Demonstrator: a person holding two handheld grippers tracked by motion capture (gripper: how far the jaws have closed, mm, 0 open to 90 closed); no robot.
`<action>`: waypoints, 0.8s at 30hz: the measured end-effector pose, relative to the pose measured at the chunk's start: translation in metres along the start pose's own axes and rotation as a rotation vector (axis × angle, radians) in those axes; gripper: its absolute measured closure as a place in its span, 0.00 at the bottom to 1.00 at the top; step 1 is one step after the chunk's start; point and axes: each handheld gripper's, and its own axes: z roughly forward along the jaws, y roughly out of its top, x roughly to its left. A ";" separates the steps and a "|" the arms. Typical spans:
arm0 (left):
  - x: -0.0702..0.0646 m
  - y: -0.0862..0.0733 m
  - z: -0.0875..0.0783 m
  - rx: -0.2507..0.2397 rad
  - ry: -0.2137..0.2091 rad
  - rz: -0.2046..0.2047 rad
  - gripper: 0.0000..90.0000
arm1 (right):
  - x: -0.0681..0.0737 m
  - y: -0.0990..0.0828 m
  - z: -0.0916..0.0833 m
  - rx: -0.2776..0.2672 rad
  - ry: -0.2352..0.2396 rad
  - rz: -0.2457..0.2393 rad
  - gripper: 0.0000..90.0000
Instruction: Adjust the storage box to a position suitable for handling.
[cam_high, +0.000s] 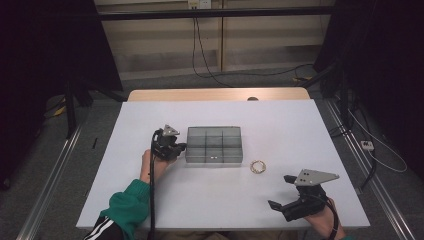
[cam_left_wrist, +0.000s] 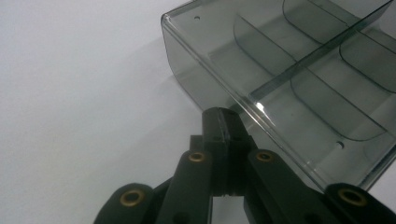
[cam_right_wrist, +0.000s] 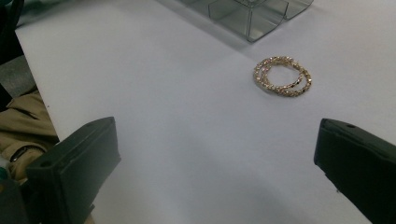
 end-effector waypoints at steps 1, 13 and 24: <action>0.000 0.000 0.000 -0.002 -0.001 -0.001 1.00 | 0.000 0.000 0.000 0.000 0.000 0.000 0.00; -0.003 0.000 0.002 -0.011 0.005 -0.009 1.00 | -0.001 0.000 0.002 0.005 0.005 0.007 0.00; -0.007 0.001 0.005 -0.011 -0.020 0.001 1.00 | -0.001 0.000 0.001 0.006 0.006 0.007 0.00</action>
